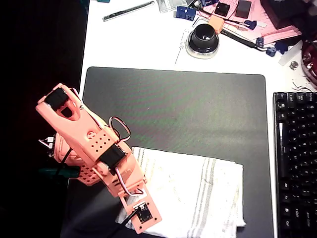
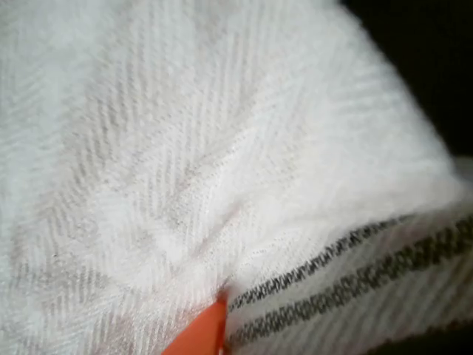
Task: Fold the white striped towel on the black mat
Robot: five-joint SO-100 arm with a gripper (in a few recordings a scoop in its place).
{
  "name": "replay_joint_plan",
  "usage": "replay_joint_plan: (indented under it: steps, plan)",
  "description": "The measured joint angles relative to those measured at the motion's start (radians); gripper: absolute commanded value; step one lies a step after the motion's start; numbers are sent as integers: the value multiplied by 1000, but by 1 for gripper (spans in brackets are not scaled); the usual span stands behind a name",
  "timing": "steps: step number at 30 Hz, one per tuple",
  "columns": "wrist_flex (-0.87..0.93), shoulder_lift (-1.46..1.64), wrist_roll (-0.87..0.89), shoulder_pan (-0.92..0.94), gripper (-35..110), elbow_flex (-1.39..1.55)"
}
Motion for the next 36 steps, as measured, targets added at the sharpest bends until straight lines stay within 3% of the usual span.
replay_joint_plan:
  steps: [6, 19, 36]
  plan:
    - [41, 29, 18, 5, 0, -78]
    - [67, -31, 242, -230, 0, -454]
    - [-245, -813, 512, -422, 0, -1003]
